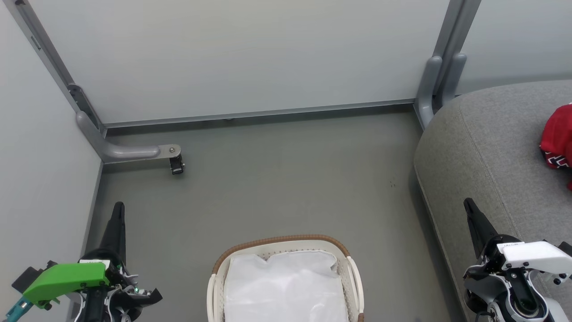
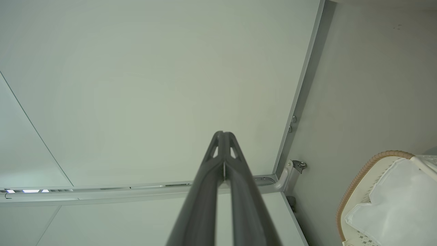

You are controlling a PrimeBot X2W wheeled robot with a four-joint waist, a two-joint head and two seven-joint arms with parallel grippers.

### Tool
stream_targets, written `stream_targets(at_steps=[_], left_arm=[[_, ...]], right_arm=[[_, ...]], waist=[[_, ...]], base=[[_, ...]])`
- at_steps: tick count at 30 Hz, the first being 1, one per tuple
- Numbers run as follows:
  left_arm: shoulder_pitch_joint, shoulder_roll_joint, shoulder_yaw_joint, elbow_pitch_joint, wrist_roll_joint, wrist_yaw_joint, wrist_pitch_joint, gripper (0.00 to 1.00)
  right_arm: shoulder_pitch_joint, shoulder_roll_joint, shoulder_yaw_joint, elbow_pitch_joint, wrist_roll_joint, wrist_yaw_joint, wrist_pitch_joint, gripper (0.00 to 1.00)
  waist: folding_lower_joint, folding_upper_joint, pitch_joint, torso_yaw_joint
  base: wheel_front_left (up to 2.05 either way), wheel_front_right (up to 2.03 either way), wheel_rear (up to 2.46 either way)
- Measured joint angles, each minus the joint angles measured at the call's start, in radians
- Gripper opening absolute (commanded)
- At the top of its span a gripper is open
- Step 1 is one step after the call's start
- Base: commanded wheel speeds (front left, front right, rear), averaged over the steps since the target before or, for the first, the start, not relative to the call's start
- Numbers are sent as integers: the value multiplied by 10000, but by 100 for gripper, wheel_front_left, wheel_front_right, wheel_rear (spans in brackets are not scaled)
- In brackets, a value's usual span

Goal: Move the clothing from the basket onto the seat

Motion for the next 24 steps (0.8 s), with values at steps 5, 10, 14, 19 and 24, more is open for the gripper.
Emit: stream_targets(at_steps=[5,10,14,19,24], left_arm=[[0,0,0,-2,0,0,0,0],[0,0,0,-4,-2,0,2,0],[0,0,0,0,-2,0,0,0],[0,0,0,2,-2,0,2,0],[0,0,0,-2,-2,0,2,0]], right_arm=[[0,0,0,0,0,0,0,0],[0,0,2,-2,0,0,0,0],[1,0,2,-2,0,0,0,0],[1,0,2,-2,0,0,0,0],[1,0,2,-2,0,0,0,0]], waist=[[0,0,0,0],[0,0,0,0],[0,0,0,0],[0,0,0,0],[0,0,0,0]], base=[[0,0,0],[0,0,0],[0,0,0],[0,0,0],[0,0,0]])
